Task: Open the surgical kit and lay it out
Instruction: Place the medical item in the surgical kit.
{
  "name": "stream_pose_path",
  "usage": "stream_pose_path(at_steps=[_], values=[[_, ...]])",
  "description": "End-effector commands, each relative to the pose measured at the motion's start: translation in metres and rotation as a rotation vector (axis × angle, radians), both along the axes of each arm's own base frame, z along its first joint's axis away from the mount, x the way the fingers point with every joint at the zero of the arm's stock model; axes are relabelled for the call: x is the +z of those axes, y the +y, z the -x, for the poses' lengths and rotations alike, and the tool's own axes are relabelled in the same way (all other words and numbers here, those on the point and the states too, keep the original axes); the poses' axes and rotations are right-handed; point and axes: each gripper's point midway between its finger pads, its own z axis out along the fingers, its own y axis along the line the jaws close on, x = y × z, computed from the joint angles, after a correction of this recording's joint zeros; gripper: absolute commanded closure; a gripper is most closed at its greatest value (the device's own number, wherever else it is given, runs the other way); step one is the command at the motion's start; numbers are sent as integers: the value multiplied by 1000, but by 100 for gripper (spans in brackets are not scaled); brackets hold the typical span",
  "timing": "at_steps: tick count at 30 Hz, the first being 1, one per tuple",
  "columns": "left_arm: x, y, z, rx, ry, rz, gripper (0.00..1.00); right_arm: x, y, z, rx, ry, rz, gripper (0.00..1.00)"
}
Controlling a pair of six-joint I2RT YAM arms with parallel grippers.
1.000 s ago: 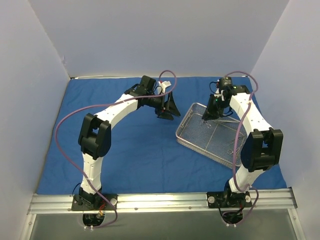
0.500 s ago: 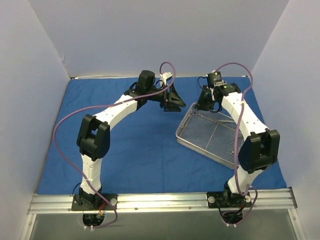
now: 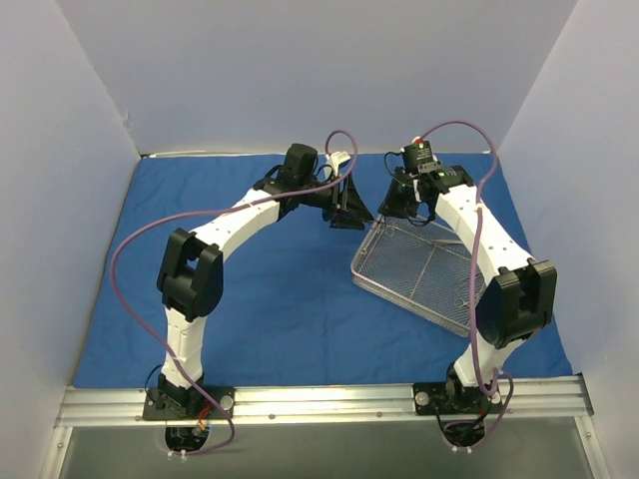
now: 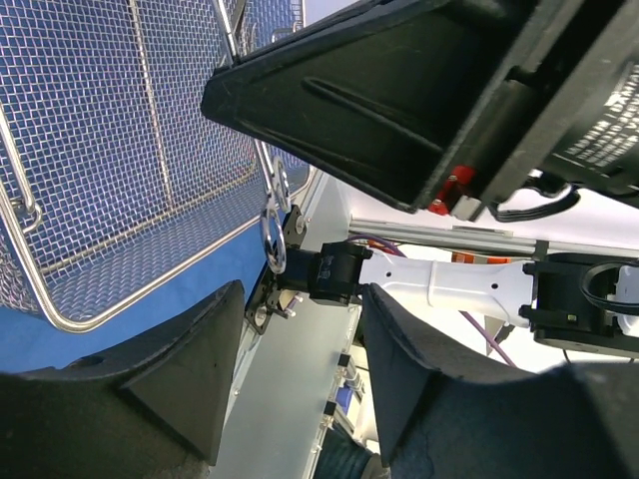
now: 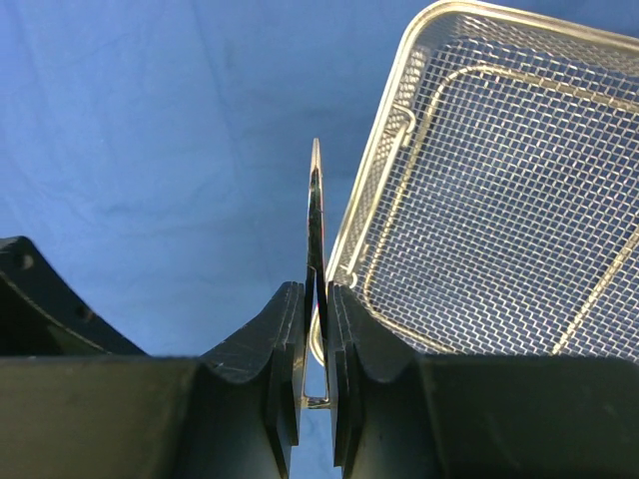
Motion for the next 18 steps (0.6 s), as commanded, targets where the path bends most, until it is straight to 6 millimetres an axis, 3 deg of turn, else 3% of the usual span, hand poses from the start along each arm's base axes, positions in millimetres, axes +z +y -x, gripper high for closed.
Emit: stream_pose_path(at_steps=[1, 14, 18], values=[[11, -4, -4, -6, -54, 5, 41, 39, 4, -4, -11, -97, -21, 100], [1, -6, -10, 5, -27, -11, 52, 42, 22, -6, 22, -104, -20, 100], [1, -7, -12, 5, -32, -6, 67, 40, 26, -6, 32, -99, -20, 100]])
